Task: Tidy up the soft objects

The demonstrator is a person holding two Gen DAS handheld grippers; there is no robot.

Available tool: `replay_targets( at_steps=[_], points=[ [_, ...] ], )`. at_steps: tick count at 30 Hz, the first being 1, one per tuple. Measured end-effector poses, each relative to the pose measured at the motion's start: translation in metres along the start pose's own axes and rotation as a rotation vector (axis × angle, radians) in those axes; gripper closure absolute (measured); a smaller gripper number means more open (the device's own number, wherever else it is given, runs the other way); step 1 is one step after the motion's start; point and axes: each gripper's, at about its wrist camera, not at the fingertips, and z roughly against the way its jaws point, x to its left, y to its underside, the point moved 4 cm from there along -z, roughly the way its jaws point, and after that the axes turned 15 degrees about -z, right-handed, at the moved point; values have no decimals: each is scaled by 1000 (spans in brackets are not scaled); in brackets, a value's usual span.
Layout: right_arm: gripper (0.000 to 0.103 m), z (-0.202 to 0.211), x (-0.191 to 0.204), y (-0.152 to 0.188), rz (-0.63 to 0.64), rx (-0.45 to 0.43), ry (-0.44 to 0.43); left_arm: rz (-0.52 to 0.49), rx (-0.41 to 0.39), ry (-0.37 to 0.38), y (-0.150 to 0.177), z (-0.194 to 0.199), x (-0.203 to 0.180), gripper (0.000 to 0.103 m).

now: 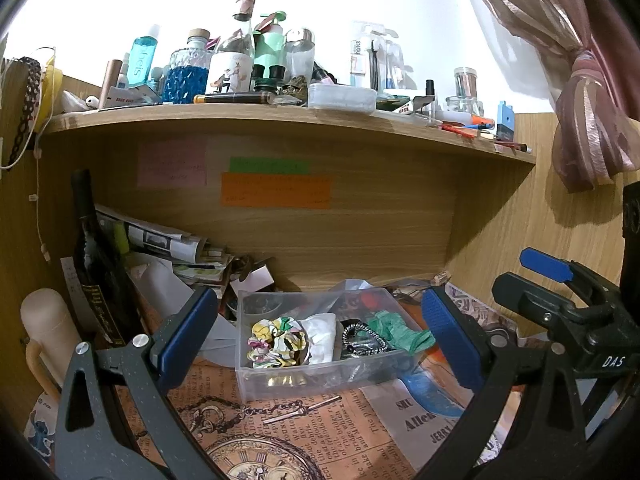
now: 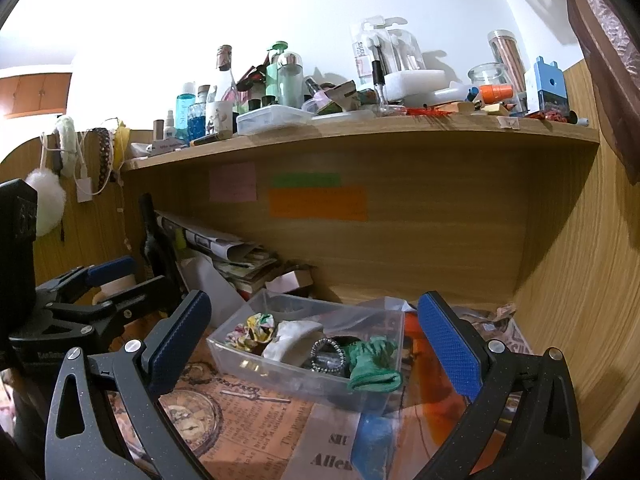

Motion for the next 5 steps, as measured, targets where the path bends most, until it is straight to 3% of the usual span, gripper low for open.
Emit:
replay_targets(
  at_steps=[5],
  points=[
    [0,-4,-2,3,-2,13,6,-2,2,12,0,-3,-1,0]
  ],
)
